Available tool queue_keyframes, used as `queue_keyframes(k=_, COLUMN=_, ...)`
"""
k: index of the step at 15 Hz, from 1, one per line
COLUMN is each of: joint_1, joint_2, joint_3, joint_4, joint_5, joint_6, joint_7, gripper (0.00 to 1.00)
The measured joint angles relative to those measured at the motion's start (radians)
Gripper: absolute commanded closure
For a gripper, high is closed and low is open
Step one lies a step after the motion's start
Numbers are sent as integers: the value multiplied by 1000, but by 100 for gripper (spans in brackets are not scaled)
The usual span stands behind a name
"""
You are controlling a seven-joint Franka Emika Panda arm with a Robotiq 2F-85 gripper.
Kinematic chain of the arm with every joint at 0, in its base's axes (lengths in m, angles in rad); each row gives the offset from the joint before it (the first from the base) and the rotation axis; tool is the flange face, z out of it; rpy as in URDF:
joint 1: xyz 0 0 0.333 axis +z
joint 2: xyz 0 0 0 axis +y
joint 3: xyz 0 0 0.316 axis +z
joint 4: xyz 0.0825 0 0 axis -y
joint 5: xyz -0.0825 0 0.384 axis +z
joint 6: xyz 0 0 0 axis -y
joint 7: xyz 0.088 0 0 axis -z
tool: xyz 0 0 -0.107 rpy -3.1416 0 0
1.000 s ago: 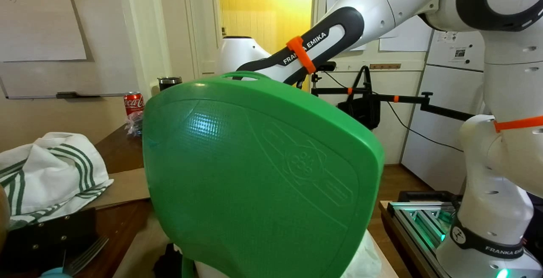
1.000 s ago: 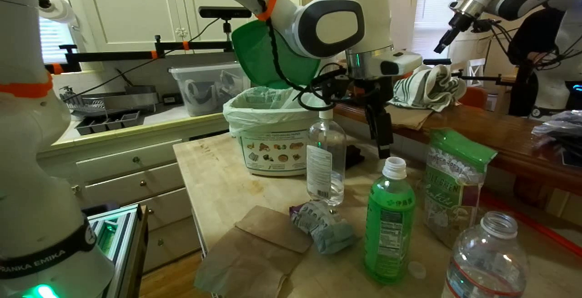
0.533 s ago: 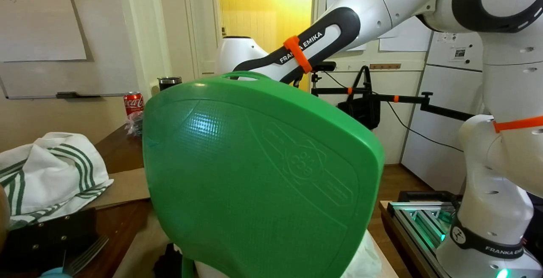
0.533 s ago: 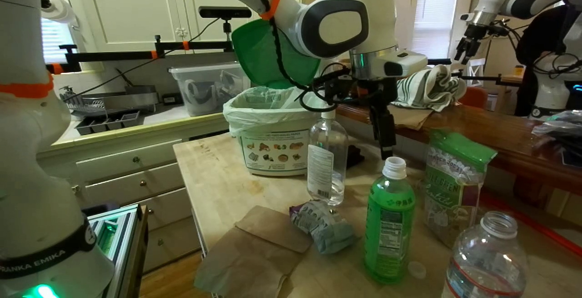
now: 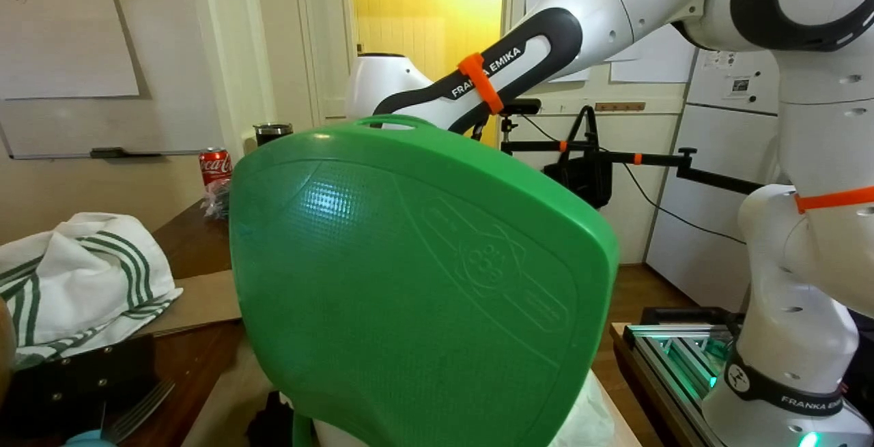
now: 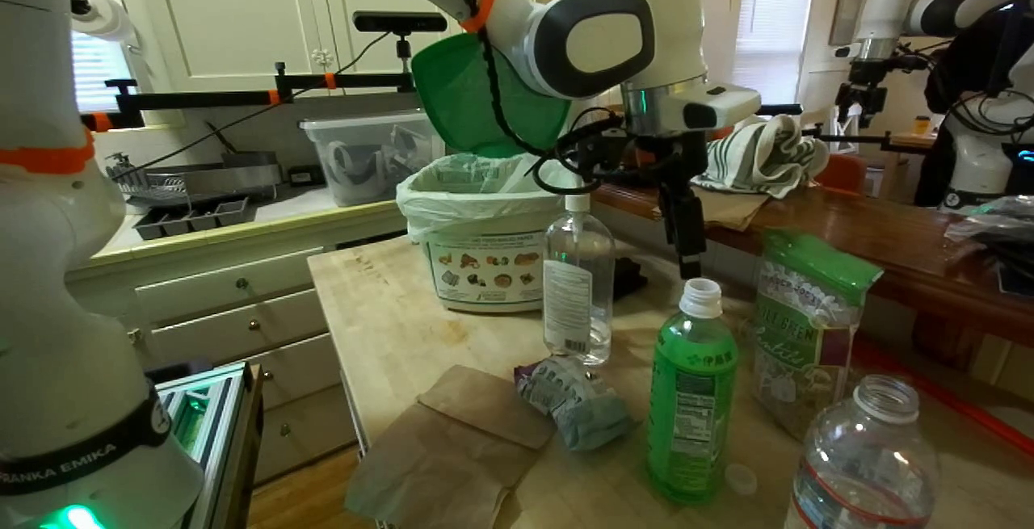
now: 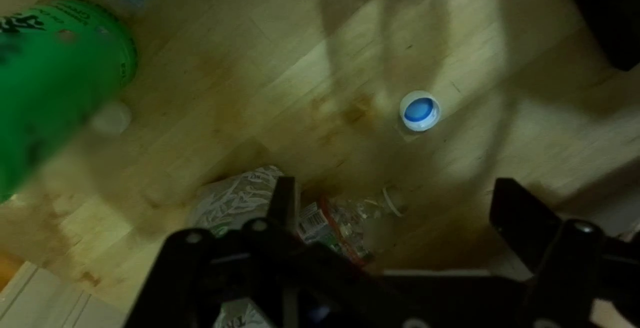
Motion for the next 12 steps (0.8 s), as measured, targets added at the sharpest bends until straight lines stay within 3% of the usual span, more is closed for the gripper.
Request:
queue_keyframes(k=7, joint_1=11, joint_2=-104, joint_3=1, joint_4=-9, joint_5=0, joint_6=-7, joint_7=0, gripper=0)
queue_keyframes(k=12, joint_1=20, joint_2=-221, joint_3=12, joint_4=-45, joint_5=22, joint_6=-133, joint_7=-5, gripper=0)
